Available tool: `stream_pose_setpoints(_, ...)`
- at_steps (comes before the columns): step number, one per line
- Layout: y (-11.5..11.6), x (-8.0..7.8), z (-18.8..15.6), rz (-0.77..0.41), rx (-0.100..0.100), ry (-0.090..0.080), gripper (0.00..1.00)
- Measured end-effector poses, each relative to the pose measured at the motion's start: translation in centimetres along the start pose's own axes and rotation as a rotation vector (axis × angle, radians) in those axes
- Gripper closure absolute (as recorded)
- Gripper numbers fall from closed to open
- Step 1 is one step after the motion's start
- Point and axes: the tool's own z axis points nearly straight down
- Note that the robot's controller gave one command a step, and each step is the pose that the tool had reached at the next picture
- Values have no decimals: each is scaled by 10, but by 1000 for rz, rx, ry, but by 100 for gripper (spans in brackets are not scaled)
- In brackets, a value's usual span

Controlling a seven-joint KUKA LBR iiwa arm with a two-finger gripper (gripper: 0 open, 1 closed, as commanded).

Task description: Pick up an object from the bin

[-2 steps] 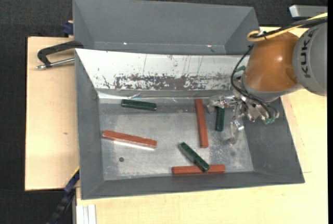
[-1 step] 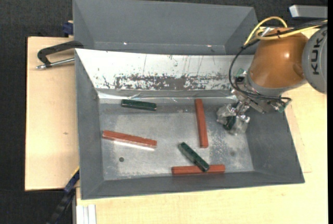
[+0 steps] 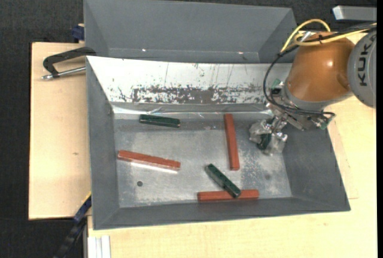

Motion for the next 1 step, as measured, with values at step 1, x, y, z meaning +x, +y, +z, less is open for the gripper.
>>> stream_pose_setpoints(1, -5, -4, -131, -5, 12, -2, 100)
